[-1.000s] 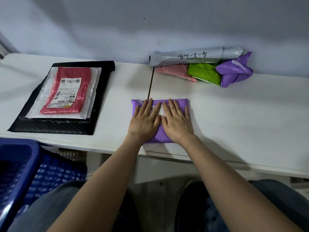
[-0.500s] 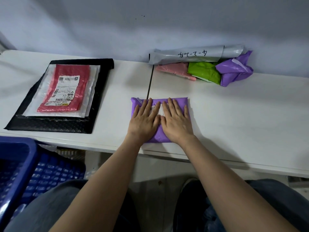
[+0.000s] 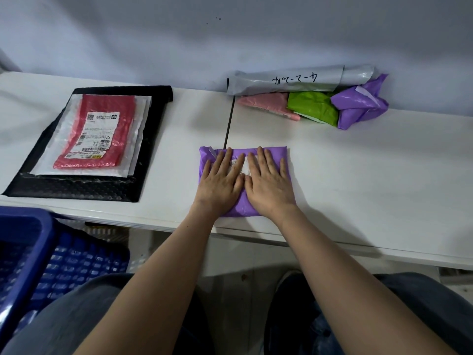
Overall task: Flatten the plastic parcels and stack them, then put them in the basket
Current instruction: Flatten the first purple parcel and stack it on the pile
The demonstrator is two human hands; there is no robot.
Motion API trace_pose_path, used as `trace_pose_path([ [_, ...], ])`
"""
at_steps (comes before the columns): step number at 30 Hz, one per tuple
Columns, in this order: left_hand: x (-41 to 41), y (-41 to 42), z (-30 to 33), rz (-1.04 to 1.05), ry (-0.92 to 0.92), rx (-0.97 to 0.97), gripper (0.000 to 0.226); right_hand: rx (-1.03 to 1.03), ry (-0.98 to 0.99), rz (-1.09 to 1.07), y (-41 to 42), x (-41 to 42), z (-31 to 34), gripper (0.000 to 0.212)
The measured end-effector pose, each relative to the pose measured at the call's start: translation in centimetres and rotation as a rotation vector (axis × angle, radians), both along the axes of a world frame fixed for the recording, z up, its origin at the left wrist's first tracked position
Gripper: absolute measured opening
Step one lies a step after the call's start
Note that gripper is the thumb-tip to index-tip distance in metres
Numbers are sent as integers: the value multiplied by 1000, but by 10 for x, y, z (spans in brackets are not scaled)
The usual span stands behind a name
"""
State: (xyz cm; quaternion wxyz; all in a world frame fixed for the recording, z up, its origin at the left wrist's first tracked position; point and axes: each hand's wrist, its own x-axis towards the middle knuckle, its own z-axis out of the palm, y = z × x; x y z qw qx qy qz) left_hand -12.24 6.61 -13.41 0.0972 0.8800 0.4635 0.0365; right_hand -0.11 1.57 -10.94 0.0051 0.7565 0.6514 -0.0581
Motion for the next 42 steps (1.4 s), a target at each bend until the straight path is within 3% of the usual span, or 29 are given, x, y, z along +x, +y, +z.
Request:
trace_pose_path([
  [27,1,2,1,8,-2,-34,85,-34,-11,-4,3,0,0,56],
  [39,1,2,-1,21,-17,-23,81,-44,19,1,2,2,3,55],
  [42,0,2,1,16,4,-56,69,-88,59,8,3,5,5,56],
])
